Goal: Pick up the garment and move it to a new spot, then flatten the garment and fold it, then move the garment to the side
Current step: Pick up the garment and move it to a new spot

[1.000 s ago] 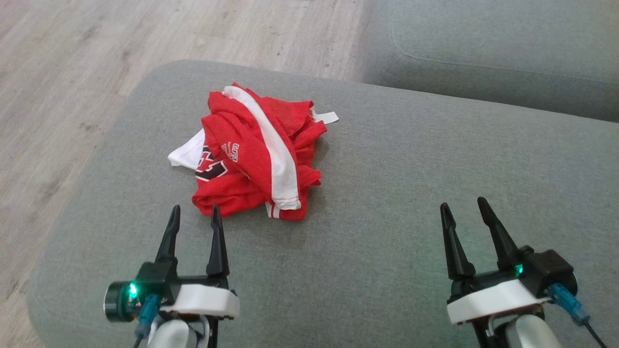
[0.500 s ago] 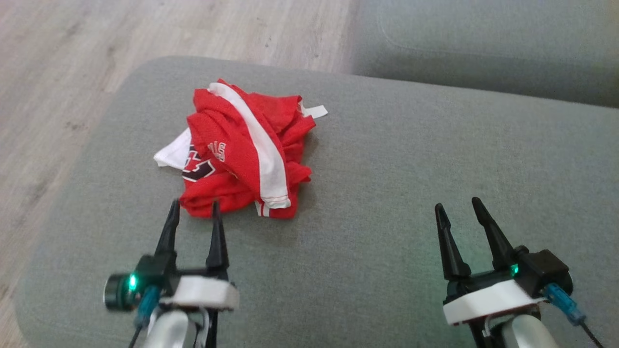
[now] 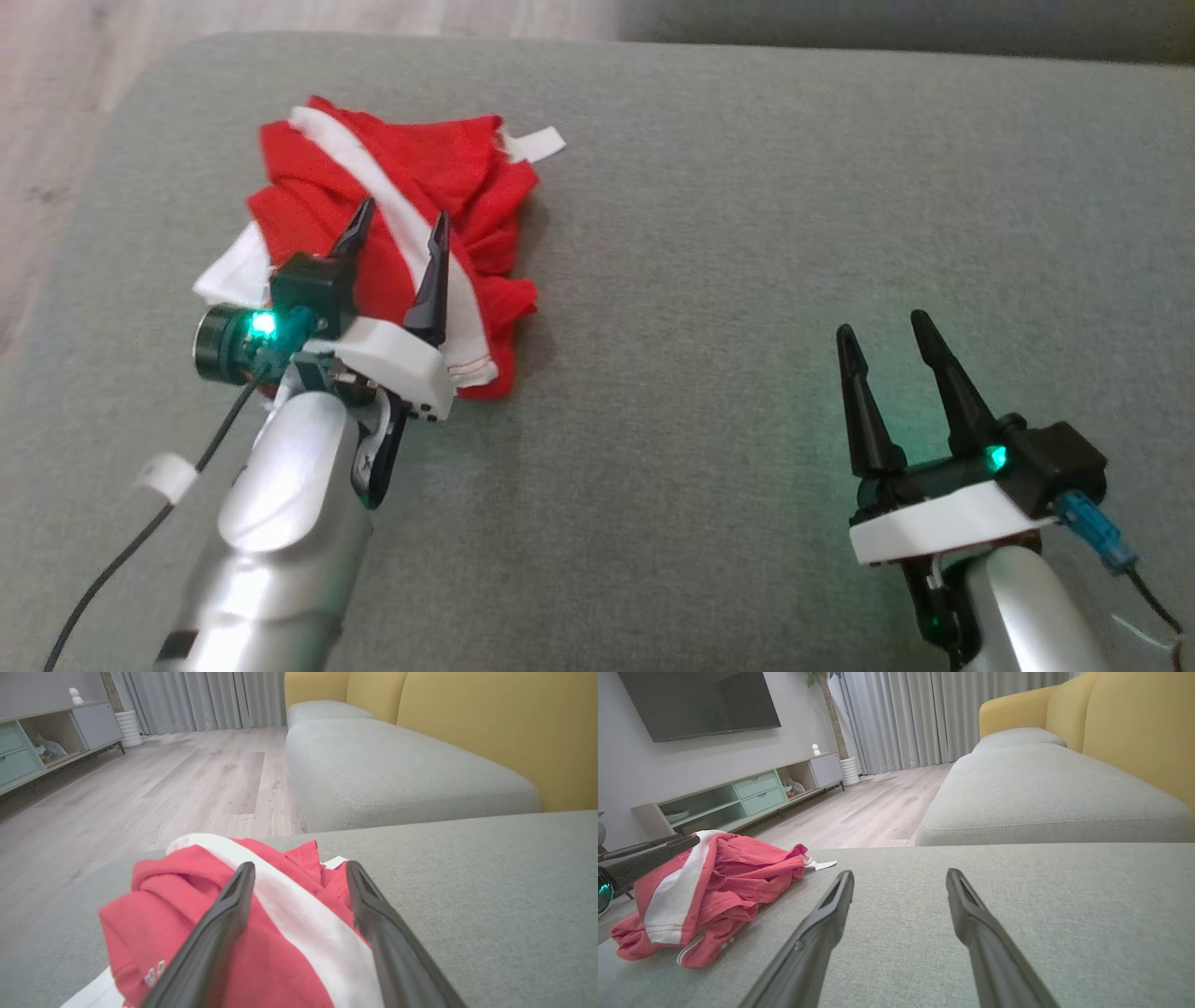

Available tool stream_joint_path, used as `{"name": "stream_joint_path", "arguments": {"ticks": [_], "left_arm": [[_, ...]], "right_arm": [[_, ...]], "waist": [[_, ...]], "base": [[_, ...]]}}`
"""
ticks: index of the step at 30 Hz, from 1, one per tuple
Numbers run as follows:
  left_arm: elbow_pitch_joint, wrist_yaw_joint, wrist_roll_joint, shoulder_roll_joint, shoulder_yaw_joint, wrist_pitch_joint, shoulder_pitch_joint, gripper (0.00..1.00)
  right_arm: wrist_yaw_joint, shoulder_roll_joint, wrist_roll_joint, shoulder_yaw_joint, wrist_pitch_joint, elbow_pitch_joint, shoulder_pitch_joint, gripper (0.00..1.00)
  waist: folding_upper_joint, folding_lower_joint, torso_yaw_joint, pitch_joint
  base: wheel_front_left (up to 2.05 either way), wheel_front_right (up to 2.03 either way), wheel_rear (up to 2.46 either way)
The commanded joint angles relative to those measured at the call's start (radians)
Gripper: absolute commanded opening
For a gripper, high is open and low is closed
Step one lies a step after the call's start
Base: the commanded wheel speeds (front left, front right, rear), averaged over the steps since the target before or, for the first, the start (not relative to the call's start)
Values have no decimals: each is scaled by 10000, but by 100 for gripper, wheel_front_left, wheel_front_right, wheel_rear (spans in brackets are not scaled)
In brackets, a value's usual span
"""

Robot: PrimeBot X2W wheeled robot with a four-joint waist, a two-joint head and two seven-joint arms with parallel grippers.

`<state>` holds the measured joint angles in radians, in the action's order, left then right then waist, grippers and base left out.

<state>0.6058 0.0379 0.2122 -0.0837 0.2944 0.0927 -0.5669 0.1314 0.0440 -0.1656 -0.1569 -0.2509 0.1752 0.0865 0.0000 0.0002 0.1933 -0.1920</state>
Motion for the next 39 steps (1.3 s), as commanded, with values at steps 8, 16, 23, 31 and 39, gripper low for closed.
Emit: {"name": "stream_joint_path", "arguments": {"ticks": [8, 16, 23, 31, 39], "left_arm": [[1452, -84, 196, -273, -278, -337, -953, 100], [1332, 18, 369, -205, -405, 1318, -1136, 0], [-1134, 471, 525, -144, -469, 1679, -1422, 0], [-3993, 637, 827, -345, -513, 1134, -1892, 0], [-5901, 598, 1004, -314, -81, -36, -1864, 0]], "right_arm": [[-7, 62, -292, -626, -109, -218, 477, 100], [-7, 62, -375, -617, -109, -107, 386, 100], [-7, 62, -435, -622, -109, -25, 189, 100], [-7, 62, -687, -849, -109, -41, -43, 100], [-7, 62, -1073, -964, -109, -221, -1, 100]], "waist": [[0, -2, -592, -256], [0, -2, -758, 135], [0, -2, -928, 837], [0, -2, -1643, 1309], [0, -2, -2854, 1361]], "base": [[0, 0, 0], [0, 0, 0], [0, 0, 0], [0, 0, 0], [0, 0, 0]]}}
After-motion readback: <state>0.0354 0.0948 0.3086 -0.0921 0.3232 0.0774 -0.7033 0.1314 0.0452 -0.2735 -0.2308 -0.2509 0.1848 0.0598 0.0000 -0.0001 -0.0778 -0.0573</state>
